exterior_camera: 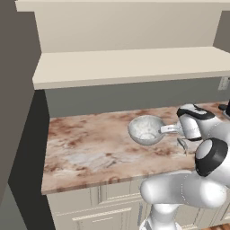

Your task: Retrieve the bowl from the cabinet, then place the raw meat into the bowl to avoid contamination.

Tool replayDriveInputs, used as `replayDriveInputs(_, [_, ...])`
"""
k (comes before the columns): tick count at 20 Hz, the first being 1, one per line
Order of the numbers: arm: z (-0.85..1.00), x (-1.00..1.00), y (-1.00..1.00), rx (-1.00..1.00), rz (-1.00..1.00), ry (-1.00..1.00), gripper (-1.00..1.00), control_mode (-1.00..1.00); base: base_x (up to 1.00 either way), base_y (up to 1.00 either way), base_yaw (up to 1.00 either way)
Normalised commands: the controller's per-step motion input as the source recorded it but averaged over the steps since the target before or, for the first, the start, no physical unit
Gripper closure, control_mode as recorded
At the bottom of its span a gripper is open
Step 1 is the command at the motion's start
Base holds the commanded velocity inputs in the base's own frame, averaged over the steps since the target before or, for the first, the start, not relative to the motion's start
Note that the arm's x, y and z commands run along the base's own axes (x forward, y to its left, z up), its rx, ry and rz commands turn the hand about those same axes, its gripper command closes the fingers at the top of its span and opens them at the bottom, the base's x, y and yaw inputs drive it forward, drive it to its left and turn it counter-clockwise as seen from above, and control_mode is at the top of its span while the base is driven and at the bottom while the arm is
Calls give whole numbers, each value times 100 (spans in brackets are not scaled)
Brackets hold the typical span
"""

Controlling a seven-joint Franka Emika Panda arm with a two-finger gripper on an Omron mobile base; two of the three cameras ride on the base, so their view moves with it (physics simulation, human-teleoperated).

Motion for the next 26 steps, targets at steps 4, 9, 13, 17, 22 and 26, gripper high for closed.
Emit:
replayDriveInputs(4, [0, 0, 0, 0, 0, 0, 100, -100, 0, 0, 0])
replayDriveInputs(9, [-12, 0, 0, 0, 0, 1, 100, -100, 0, 0, 0])
replayDriveInputs(13, [-18, 1, 0, 0, 0, 0, 100, -100, 0, 0, 0])
replayDriveInputs(17, [-16, 1, 0, 0, 0, 0, 100, -100, 0, 0, 0])
replayDriveInputs(22, [-23, 2, 0, 0, 0, 0, 100, -100, 0, 0, 0])
replayDriveInputs(26, [-6, 0, 0, 0, 0, 0, 100, -100, 0, 0, 0])
